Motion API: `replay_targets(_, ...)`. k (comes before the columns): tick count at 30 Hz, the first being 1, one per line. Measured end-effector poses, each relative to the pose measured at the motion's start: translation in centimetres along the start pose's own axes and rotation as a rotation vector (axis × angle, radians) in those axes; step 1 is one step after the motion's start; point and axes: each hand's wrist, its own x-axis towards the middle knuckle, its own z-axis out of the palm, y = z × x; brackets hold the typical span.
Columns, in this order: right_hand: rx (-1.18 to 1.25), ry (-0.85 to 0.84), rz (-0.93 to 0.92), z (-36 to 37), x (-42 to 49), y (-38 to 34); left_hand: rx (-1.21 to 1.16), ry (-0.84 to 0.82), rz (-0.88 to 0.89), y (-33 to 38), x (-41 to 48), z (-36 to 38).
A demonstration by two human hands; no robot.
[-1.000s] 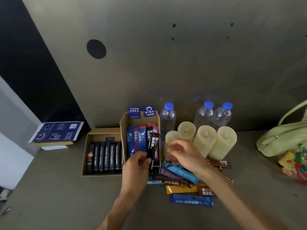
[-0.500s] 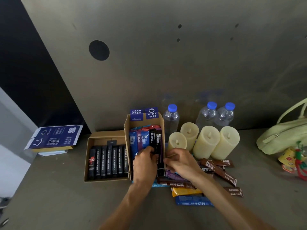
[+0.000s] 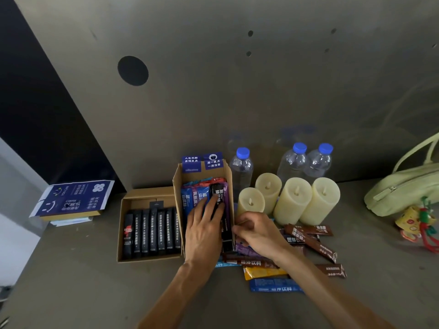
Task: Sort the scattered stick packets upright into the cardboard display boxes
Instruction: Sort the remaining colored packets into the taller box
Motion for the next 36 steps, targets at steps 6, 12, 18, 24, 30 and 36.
replay_targets(6, 0.033, -0.015, 0.015, 0.0, -0.4, -0.1, 0.063, -0.036, 0.017, -0.8, -0.3, 0.8)
replay_targets(12, 0.002, -0.009, 0.0, -0.1, -0.5, -0.4, 0.087, -0.035, 0.019, -0.5, -0.2, 0.9)
replay_targets(18, -0.001, 0.008, -0.012, 0.0, -0.6, -0.2, 0.067, -0.038, 0.019, -0.3, -0.3, 0.6)
replay_targets(24, -0.016, 0.001, 0.005, 0.3, -1.1, 0.3, 0.034, -0.02, 0.029, -0.3, -0.6, 0.3)
replay_targets(30, 0.008, -0.02, 0.033, 0.6, -1.6, 1.1, -0.06, 0.057, 0.03, 0.1, -1.3, -0.2)
replay_targets(36, -0.133, 0.064, 0.022, -0.9, -3.4, 3.1, -0.316, 0.244, -0.041, 4.0, -1.7, -2.7)
